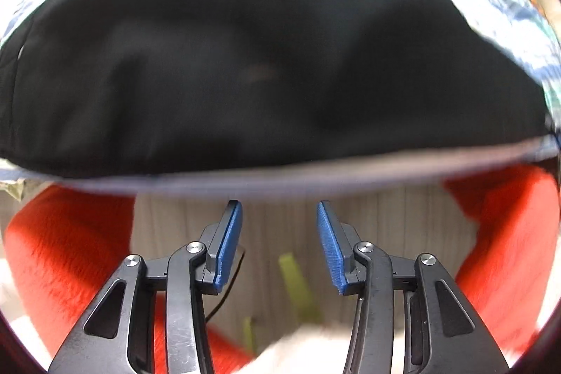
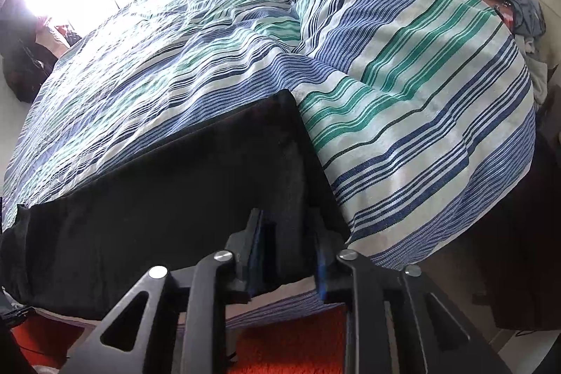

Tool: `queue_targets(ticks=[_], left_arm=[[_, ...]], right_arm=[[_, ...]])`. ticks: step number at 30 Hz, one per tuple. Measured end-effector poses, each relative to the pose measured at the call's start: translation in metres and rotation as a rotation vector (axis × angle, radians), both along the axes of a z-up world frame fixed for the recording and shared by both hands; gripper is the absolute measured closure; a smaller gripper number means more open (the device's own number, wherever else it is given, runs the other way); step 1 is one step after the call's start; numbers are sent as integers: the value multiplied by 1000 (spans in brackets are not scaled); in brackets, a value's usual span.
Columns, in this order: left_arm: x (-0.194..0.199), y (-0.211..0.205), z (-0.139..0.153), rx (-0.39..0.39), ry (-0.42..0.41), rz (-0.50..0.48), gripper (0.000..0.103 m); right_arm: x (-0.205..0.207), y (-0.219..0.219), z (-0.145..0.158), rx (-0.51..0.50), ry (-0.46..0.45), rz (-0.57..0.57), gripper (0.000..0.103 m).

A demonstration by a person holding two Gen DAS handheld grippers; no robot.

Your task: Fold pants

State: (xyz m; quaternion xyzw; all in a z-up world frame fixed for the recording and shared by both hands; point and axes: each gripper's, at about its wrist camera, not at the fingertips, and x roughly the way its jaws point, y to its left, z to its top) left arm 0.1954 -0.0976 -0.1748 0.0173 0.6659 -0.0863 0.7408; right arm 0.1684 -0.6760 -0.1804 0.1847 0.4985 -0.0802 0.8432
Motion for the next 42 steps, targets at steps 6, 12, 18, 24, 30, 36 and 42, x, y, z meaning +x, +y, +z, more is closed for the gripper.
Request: queue_targets(ticks=[6,12,18,24,30,36,42], left_arm=[[21,18,69,-18,-205,-43,29],[111,-2,36,147,-351,11,19],[131,36,9,259,-296,256,24],[96,-43,43,72,-344,29,23],[105,-200,14,128,-352,-378,22],[173,-232,5,130,-327,-101,10],[133,-217,54,25,-349,-131,22]], right_arm=[[-20,8,46,-153,-84,29,61],[35,71,34,-174,-11,365,52],[51,54,-30,-171,130,375,52],[48,63,-26,-242,128,367,49],[49,69,-25,-297,131,382,47],[41,50,-7,-224,22,305,47],[4,-39,18,40,-135,-15,47]])
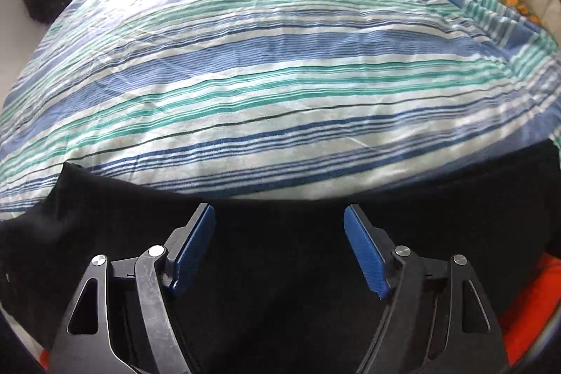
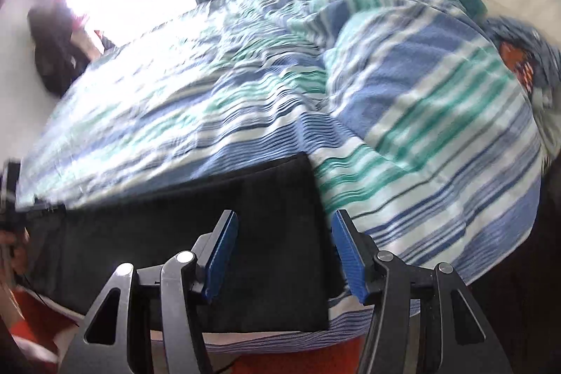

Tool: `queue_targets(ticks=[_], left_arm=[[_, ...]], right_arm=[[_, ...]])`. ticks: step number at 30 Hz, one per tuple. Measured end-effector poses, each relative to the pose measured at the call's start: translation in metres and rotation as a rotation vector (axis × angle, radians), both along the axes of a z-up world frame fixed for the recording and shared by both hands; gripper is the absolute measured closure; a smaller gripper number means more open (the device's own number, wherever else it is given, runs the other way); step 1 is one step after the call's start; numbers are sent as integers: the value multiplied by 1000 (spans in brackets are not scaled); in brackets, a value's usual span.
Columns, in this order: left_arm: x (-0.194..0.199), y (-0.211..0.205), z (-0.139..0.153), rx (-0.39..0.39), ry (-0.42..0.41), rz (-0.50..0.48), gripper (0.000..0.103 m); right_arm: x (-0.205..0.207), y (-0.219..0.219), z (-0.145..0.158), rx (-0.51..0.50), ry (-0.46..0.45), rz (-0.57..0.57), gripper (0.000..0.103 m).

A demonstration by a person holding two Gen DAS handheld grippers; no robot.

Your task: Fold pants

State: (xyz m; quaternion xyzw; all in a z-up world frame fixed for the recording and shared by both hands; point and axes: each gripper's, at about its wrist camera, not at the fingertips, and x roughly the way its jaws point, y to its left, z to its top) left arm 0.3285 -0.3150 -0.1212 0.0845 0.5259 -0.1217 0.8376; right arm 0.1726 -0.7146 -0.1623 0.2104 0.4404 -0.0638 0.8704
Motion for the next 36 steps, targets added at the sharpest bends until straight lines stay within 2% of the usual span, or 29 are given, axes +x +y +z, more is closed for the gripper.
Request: queue_targets(ticks=[1,3,5,7,8,10,12,13,14,16,18,22,24,25,28,32,34,36], left_arm=[[-11,-1,1,-12,-4,-42,17],[-28,-9,-17,-13,-2,-148,16],[-44,-32,-34,38,0,-244,16],[-45,-47,-57,111,-16,-298,16],[-43,-49,-67,139,-28,-294,15],[-21,-48,-75,137,-43,-217,8],[4,-39,-72,120,-27,-94,9],[14,-32,-69,105,-10,-40,13],[16,-23,-64,87,4,-15,15],[16,-16,-59,55,26,-15,17],[7,-14,-59,63,23,-39,17],[-29,-20,-59,91,-2,-122,17],[-43,-22,-58,109,-14,-142,17],[-48,-21,-58,111,-15,-144,17],[-58,-17,-54,101,-16,-134,17],[-54,-23,-50,90,-59,-127,16],[-54,-30,-56,108,-45,-139,16],[-58,-37,-63,139,-45,-160,16]], right_arm=[[-3,-11,-1,13,15,-25,47],[-5,-21,-6,17,46,-6,47],[-3,-24,-14,84,71,62,47],[2,-22,-23,162,83,112,47],[5,-18,-26,174,90,142,47],[15,-6,-30,144,126,210,47],[23,9,-30,73,188,265,47],[25,16,-27,23,209,275,47],[26,22,-22,-17,210,284,47],[30,28,-13,-55,172,306,47],[42,31,-8,-76,142,331,47],[78,28,-20,-90,154,337,48],[91,27,-29,-109,181,320,64],[94,28,-30,-148,196,323,90],[91,44,-13,-283,156,343,99],[89,57,19,-406,35,343,100],[98,53,9,-388,52,328,100],[102,44,-18,-331,136,310,99]])
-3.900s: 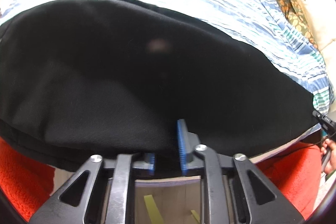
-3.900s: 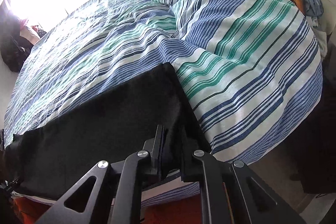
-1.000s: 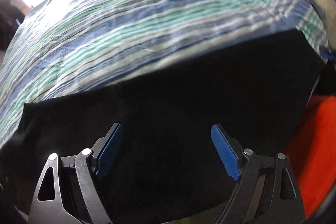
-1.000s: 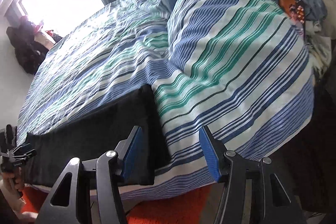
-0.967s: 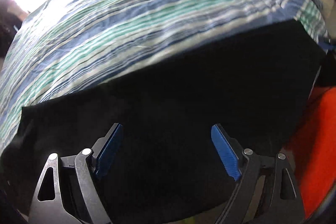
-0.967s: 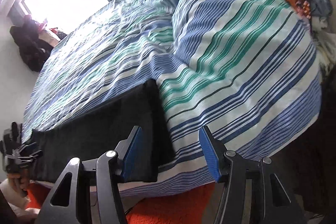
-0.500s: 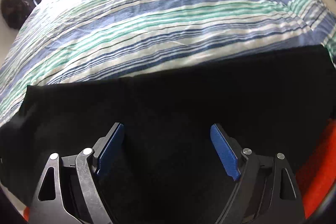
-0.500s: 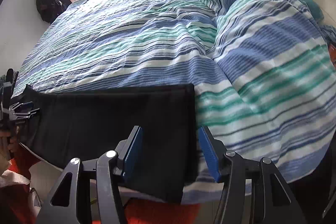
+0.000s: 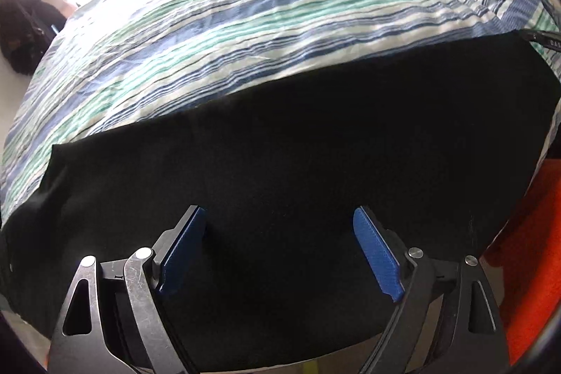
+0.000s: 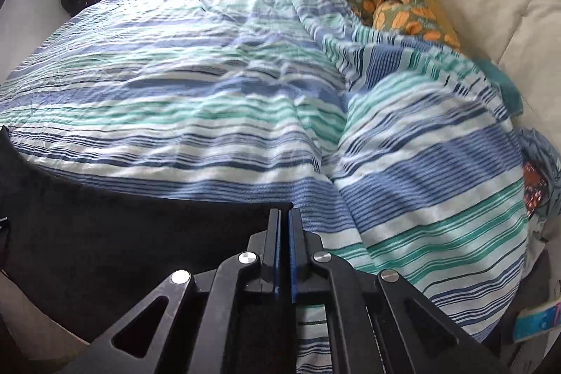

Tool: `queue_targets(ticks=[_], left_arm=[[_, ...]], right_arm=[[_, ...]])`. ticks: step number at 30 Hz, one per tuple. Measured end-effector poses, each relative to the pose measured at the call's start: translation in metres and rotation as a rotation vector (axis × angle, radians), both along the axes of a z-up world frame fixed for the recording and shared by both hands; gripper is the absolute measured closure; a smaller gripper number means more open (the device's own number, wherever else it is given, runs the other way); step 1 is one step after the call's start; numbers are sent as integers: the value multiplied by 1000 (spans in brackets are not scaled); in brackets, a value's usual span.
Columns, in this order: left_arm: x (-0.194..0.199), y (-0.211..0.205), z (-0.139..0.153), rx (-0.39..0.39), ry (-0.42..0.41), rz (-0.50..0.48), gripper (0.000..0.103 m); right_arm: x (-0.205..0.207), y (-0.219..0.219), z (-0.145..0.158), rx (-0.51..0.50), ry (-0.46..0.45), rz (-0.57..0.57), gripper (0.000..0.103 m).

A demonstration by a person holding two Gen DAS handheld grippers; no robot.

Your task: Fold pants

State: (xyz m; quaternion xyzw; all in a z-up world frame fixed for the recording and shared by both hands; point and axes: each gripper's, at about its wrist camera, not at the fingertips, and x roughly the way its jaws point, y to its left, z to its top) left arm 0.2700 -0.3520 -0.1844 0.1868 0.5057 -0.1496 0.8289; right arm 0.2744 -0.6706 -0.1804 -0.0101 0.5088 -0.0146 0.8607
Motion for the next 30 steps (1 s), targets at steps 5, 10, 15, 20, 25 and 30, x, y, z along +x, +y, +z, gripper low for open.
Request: queue_targets(ticks=[5,10,15,20,25,30], left_arm=[[-13,-2,26,-71,-32,-15,15],[-26,-28,5,2,-23,-101,12],[-42,-31,5,-20,-7,-117,12],[-19,-45,29,-33,-50,-86,11],[15,-71,13,96,-61,-45,12],[26,-84,13,99,-61,-39,12]], right_arm=[[-26,-6,11,12,-49,-94,72],[-61,30,33,188,-63,124,55],[-67,47,-21,92,88,125,54],[-70,44,-17,64,47,82,53],[-67,49,-17,10,58,103,52],[-70,42,-18,44,57,93,52]])
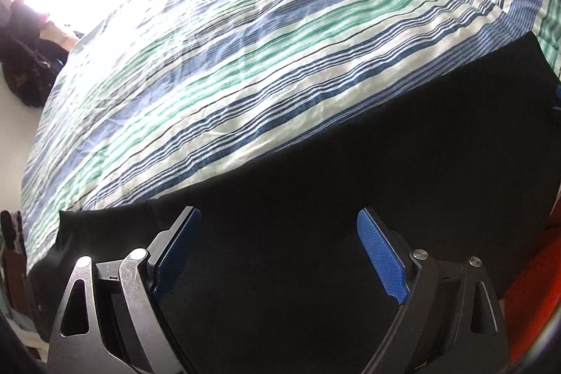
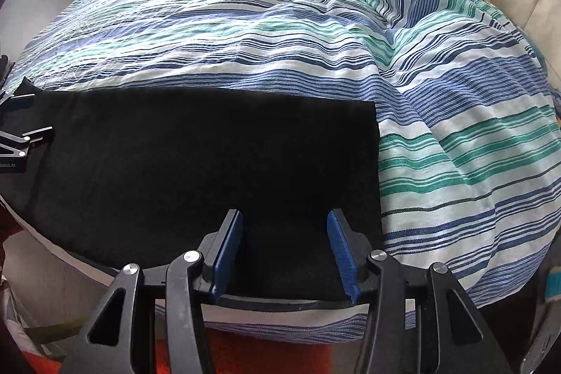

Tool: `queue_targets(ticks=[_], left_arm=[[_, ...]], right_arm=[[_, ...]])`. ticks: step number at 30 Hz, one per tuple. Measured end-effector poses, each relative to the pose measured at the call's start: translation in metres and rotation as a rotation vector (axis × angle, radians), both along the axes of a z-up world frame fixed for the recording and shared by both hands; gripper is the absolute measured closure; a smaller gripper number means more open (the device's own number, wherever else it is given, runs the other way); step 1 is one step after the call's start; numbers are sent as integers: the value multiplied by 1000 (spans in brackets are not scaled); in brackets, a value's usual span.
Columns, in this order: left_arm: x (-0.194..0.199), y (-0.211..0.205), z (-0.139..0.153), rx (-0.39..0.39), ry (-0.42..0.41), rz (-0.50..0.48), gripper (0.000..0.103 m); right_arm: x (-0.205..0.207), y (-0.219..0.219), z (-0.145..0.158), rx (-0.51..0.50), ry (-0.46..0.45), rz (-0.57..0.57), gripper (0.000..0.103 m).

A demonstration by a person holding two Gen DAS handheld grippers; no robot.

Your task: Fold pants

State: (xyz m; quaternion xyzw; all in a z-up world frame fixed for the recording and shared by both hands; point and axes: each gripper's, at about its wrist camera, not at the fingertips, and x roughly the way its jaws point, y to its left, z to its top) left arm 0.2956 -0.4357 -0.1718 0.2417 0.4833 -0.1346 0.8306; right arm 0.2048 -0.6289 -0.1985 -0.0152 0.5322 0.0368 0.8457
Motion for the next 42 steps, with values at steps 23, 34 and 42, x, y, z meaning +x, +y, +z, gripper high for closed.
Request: queue_targets(ticks=[23,34,42], left_arm=[[-35,31,-5,-35,54,-23,11],[-58,36,-7,-24,50,-40,11],[-69,35,-14,-34,60,-31,10]], right_arm=[[3,0,-2,8,17,-5,51],[2,-14,4,112,-3,-45,51],[-39,-147,15,634,-63,-462,51]])
